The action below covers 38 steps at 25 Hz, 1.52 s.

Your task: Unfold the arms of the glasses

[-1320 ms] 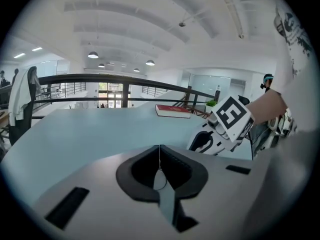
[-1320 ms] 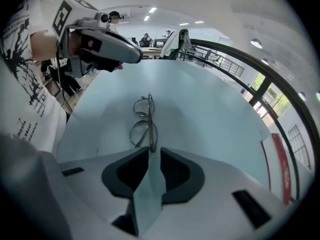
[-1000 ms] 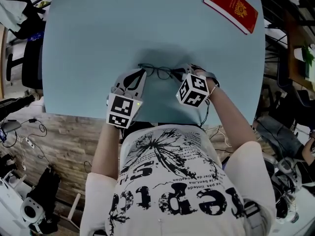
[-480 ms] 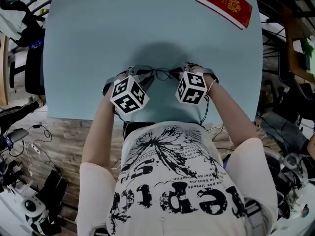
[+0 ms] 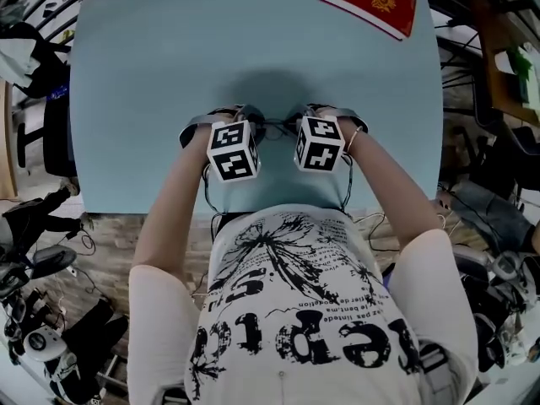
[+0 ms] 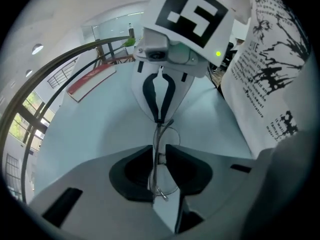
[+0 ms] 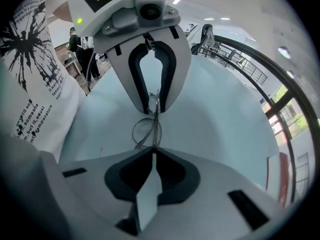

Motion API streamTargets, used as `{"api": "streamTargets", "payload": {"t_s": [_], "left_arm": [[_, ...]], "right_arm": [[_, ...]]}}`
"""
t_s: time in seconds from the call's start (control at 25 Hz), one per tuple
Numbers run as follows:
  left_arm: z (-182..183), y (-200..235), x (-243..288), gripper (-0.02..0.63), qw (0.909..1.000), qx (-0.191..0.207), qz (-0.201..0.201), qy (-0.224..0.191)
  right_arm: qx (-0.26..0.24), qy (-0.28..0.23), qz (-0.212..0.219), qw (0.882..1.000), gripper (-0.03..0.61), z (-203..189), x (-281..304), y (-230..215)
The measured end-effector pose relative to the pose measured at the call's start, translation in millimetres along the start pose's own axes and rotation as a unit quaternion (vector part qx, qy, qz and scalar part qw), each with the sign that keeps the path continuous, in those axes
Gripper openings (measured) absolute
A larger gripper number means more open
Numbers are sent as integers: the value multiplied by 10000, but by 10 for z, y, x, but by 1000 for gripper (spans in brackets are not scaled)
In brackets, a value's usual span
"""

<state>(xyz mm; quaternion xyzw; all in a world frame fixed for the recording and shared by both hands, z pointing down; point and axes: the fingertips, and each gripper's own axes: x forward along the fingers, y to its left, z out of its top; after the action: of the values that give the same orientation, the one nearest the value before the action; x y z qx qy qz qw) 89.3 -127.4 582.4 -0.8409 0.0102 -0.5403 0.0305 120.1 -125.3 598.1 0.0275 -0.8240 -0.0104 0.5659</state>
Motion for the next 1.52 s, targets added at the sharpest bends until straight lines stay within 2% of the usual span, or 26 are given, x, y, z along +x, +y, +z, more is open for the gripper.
{"api": "streamTargets", "payload": {"t_s": [0.16, 0.48, 0.68, 0.96, 1.2, 1.52], "left_arm": [[58, 33, 76, 67, 9997, 236, 102, 27], [89, -12, 129, 40, 9994, 298, -34, -147], [104, 8, 110, 38, 9992, 325, 33, -229], [144, 49, 5, 38, 9979, 271, 87, -590], [150, 95, -62, 32, 9970, 307, 179, -692], [136, 166, -291, 31, 9945, 60, 358, -981]], "right_arm": [[-15, 13, 16, 10000, 35, 0, -6, -5], [87, -19, 128, 9999, 34, -7, 16, 22], [167, -54, 144, 9997, 34, -13, 9, 5], [136, 12, 150, 9998, 34, -45, 30, -6], [169, -7, 169, 9997, 34, -102, 40, -44], [102, 18, 104, 9999, 34, -119, 26, -102]]}}
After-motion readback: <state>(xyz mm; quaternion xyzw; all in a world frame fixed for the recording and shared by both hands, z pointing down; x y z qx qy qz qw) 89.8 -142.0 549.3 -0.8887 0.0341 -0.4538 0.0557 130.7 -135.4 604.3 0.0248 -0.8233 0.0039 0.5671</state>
